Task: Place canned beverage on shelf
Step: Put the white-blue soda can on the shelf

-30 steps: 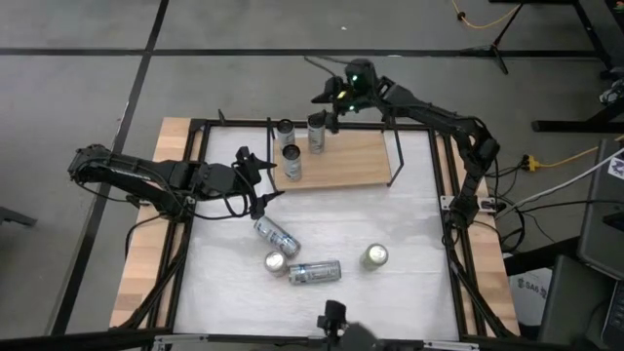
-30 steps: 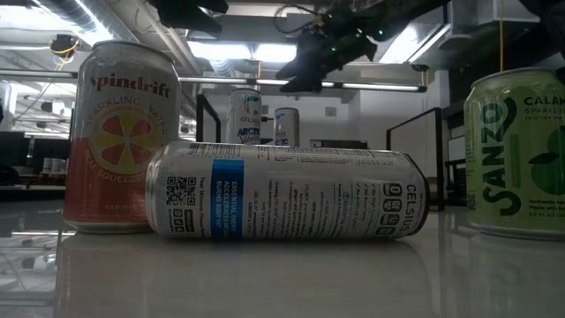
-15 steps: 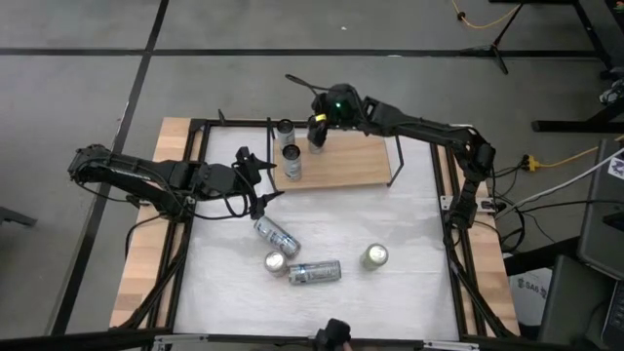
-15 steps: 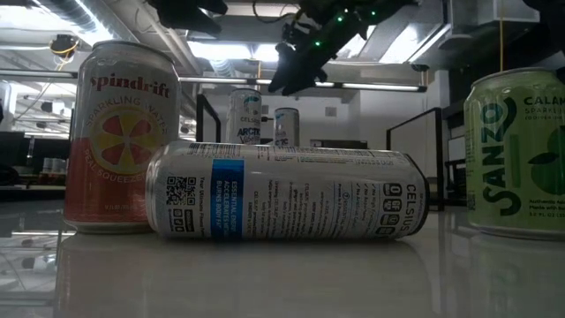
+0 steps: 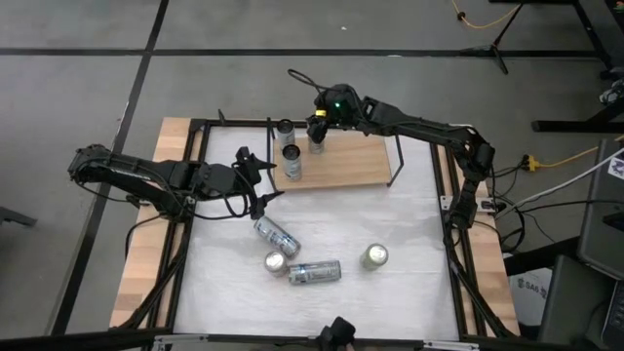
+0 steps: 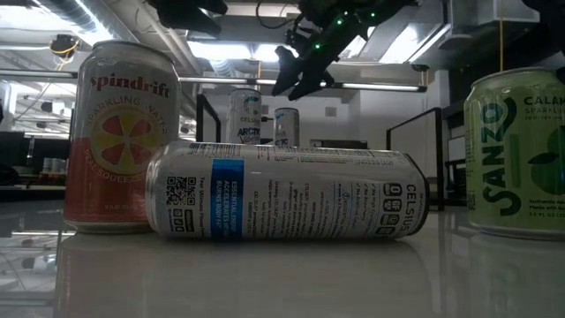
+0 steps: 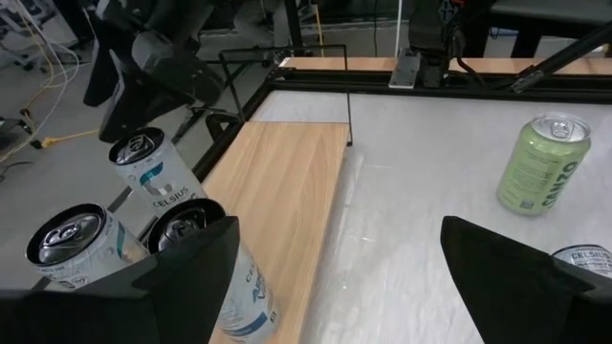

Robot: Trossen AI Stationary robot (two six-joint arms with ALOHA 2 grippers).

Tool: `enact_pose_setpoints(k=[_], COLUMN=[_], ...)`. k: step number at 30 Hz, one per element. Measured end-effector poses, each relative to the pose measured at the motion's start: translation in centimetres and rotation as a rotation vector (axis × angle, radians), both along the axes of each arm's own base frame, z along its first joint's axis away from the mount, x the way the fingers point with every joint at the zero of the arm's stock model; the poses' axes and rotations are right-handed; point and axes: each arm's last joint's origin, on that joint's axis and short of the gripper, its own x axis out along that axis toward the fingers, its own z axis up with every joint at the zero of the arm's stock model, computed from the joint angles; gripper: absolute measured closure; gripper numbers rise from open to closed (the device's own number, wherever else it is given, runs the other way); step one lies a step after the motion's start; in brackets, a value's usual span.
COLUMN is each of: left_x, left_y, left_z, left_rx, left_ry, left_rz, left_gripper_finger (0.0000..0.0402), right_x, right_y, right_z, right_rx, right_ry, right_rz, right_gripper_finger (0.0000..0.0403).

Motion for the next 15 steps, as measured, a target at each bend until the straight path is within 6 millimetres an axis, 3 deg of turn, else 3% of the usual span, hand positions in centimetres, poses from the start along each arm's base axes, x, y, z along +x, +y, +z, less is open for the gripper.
enact_pose_setpoints(k=[7, 15], left_x=[0.0, 0.0], left_y=[0.0, 0.0], left_z=[0.0, 0.0], left_rx=[0.000, 0.000], left_ry=[0.000, -0.001], left_rz=[0.000, 0.000], left_gripper_finger=[0.0047, 0.0047], right_x=[0.9, 0.9], right_y=[-0.4, -0.6], right_z=[-2.1, -2.4], right_rx=[0.045, 0.020], right_ry=[0.031, 0.051], right_rz=[-0.027, -0.070], right_gripper_finger=[0.0107, 0.0107])
